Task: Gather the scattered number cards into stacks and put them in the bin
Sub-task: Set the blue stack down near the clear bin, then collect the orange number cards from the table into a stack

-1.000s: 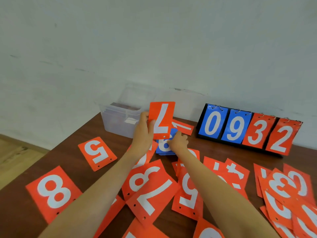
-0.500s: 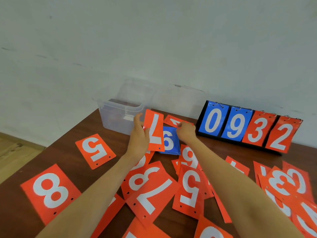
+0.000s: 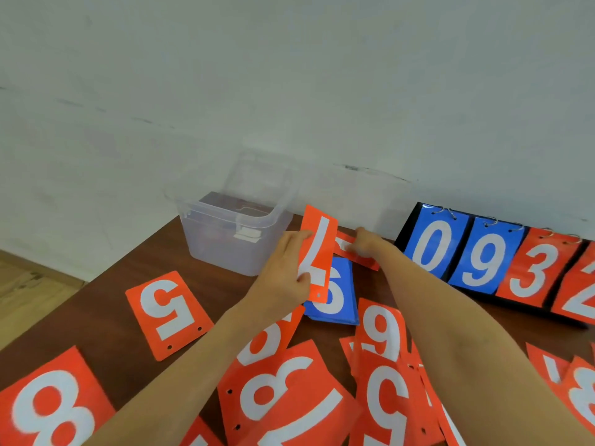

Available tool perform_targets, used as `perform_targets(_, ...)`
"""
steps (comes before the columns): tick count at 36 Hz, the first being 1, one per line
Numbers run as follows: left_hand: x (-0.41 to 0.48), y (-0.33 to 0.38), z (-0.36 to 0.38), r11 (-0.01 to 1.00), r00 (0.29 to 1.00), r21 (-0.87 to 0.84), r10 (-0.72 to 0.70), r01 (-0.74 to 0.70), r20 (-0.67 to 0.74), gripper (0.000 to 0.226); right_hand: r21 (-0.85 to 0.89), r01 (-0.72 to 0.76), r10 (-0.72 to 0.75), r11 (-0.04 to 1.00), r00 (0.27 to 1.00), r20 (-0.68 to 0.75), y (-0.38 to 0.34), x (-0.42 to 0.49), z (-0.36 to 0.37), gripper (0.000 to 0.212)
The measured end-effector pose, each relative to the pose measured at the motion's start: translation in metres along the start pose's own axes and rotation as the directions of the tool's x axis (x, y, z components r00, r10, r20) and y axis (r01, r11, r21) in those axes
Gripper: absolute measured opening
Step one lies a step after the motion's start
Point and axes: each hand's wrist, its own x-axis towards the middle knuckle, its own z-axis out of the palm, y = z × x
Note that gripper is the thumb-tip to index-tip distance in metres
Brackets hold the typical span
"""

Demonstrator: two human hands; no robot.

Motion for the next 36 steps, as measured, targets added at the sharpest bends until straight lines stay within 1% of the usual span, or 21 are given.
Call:
perform_targets(2,0.001,-0.002,0.001,1.000,1.000,-0.020,0.013,-0.014,-0.013,0.054,0.013,-0.020,0.020,1.000,0.999,0.035,0.000,0.007,-0.001,0.053)
perform_targets(4,0.003,-0.004,0.003,0.998,0.999,-0.058,-0.003,0.001,-0.034,0.049,0.016,-0.041,0.040,0.999,0.999,0.035,0.002,0.012,-0.001,0.058)
perform_targets(8,0.004,-0.005,0.004,0.997,0.996,-0.082,-0.015,0.008,-0.082,0.042,-0.003,-0.102,0.102,0.995,0.995,-0.007,0.007,0.017,-0.001,0.067)
perform_targets(10,0.002,-0.004,0.003,0.998,0.996,-0.054,-0.014,0.010,-0.086,0.043,-0.029,-0.126,0.125,0.992,0.991,-0.038,0.005,0.017,-0.001,0.066)
perform_targets(11,0.001,-0.005,0.002,0.999,0.997,-0.031,-0.017,0.014,-0.073,0.044,-0.044,-0.130,0.127,0.991,0.990,-0.065,0.004,0.017,-0.001,0.062)
perform_targets(12,0.002,-0.003,0.001,1.000,0.998,-0.021,-0.014,0.012,-0.066,0.044,-0.050,-0.123,0.117,0.991,0.987,-0.108,0.002,0.016,-0.001,0.056)
perform_targets(14,0.005,0.001,0.001,1.000,0.998,0.010,0.026,-0.026,-0.050,0.044,-0.019,-0.051,0.044,0.999,0.961,-0.272,-0.002,0.012,0.001,0.038)
perform_targets(15,0.008,0.005,0.000,0.998,0.999,0.044,0.042,-0.041,-0.027,0.043,0.011,-0.003,0.007,1.000,0.926,-0.377,-0.004,0.009,0.001,0.030)
perform_targets(17,0.009,0.013,-0.003,0.996,1.000,0.091,-0.001,0.000,0.019,0.047,0.044,0.074,-0.038,0.996,0.839,-0.543,-0.009,-0.004,-0.002,0.022)
perform_targets(19,0.008,0.017,-0.003,0.998,1.000,0.060,0.011,-0.012,0.017,0.048,0.031,0.134,-0.086,0.991,0.778,-0.622,-0.013,-0.018,-0.009,0.023)
perform_targets(20,0.007,0.021,-0.004,0.998,0.999,0.058,0.037,-0.039,0.025,0.048,0.013,0.161,-0.116,0.987,0.759,-0.641,-0.014,-0.026,-0.014,0.025)
perform_targets(21,0.003,0.024,-0.005,0.998,0.998,0.060,0.010,-0.013,0.054,0.050,-0.006,0.185,-0.144,0.983,0.745,-0.652,-0.014,-0.035,-0.018,0.027)
perform_targets(22,0.002,0.030,-0.009,0.997,0.996,0.062,-0.055,0.050,0.074,0.052,-0.022,0.205,-0.169,0.979,0.735,-0.657,-0.013,-0.045,-0.022,0.030)
perform_targets(23,0.000,0.034,-0.010,0.993,0.993,0.063,-0.106,0.102,0.060,0.051,-0.034,0.227,-0.192,0.973,0.723,-0.663,-0.012,-0.056,-0.026,0.032)
perform_targets(25,-0.001,0.046,-0.016,0.988,0.990,0.059,-0.138,0.139,-0.021,0.040,-0.049,0.266,-0.229,0.963,0.704,-0.672,-0.009,-0.081,-0.033,0.034)
perform_targets(27,-0.007,0.063,-0.027,0.991,0.995,0.109,-0.077,0.083,-0.060,0.028,-0.064,0.281,-0.247,0.958,0.686,-0.684,-0.005,-0.109,-0.039,0.034)
perform_targets(31,-0.023,0.090,-0.035,0.983,0.991,0.179,0.060,-0.037,-0.123,0.014,-0.133,0.298,-0.303,0.945,0.652,-0.695,0.013,-0.170,-0.045,0.030)
perform_targets(34,-0.034,0.112,-0.034,0.981,0.987,0.180,0.101,-0.077,-0.129,0.012,-0.153,0.282,-0.306,0.947,0.651,-0.695,0.038,-0.215,-0.047,0.034)
perform_targets(36,-0.044,0.128,-0.029,0.987,0.992,0.138,0.091,-0.078,-0.086,0.017,-0.099,0.303,-0.279,0.948,0.638,-0.718,0.057,-0.245,-0.049,0.029)
